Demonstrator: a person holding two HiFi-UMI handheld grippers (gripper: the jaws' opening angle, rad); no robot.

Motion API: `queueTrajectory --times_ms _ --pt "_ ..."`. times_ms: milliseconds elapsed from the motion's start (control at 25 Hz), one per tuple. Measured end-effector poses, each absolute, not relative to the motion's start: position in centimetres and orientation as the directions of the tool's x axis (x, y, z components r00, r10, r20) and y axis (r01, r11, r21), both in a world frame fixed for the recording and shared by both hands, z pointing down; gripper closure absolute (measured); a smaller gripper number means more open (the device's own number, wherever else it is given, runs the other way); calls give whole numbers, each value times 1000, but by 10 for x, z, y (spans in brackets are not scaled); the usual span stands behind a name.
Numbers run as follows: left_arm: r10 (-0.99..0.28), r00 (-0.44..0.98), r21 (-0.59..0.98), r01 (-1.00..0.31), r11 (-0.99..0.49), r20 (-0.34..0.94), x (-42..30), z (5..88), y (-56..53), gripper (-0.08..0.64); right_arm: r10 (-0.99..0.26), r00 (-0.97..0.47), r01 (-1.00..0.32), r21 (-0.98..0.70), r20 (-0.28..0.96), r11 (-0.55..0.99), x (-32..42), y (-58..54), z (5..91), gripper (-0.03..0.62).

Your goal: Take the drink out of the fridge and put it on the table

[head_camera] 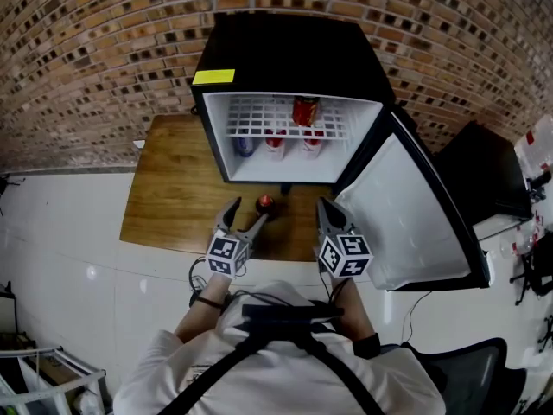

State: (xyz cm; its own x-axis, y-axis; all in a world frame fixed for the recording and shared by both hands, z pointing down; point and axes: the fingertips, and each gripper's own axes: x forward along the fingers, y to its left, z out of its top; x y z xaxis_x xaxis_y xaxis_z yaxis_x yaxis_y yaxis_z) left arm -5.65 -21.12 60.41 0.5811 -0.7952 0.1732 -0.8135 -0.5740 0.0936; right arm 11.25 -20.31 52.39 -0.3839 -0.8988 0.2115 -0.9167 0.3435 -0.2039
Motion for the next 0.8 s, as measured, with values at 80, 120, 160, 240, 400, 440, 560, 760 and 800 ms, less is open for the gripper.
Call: queueTrajectory --times_ms 80,120,160,240,400,440,560,760,800 --pt "-803 580 123 -814 -567 139 -62 580 -210 260 -897 -387 -915 -206 214 346 111 -203 525 581" --pt "-801 586 137 -809 -571 123 -62 569 -210 300 -895 -391 -914 -208 215 349 110 -204 526 582" --pt "-796 594 149 -803 -577 115 -62 561 -210 340 -893 -396 -912 -209 215 354 108 -204 527 581" --pt "-798 591 154 -805 -573 120 -63 550 -212 441 -889 -405 -908 -209 215 363 103 -205 527 581" --pt "-825 543 145 -839 -524 160 -68 534 -219 550 -886 -410 -906 -207 217 369 100 -204 526 581" --pt "-828 535 142 -844 -517 167 -68 531 -220 558 -886 -410 -906 -207 217 369 100 -204 525 581" --pt "-834 527 139 -849 -509 163 -66 521 -222 558 -886 -409 -906 -209 219 367 101 -205 526 581" --pt "-822 537 127 -843 -522 187 -56 510 -220 558 -889 -404 -908 -207 216 363 104 -204 522 581" --pt "-820 540 125 -842 -525 190 -54 506 -219 558 -889 -404 -908 -207 215 363 104 -204 522 581"
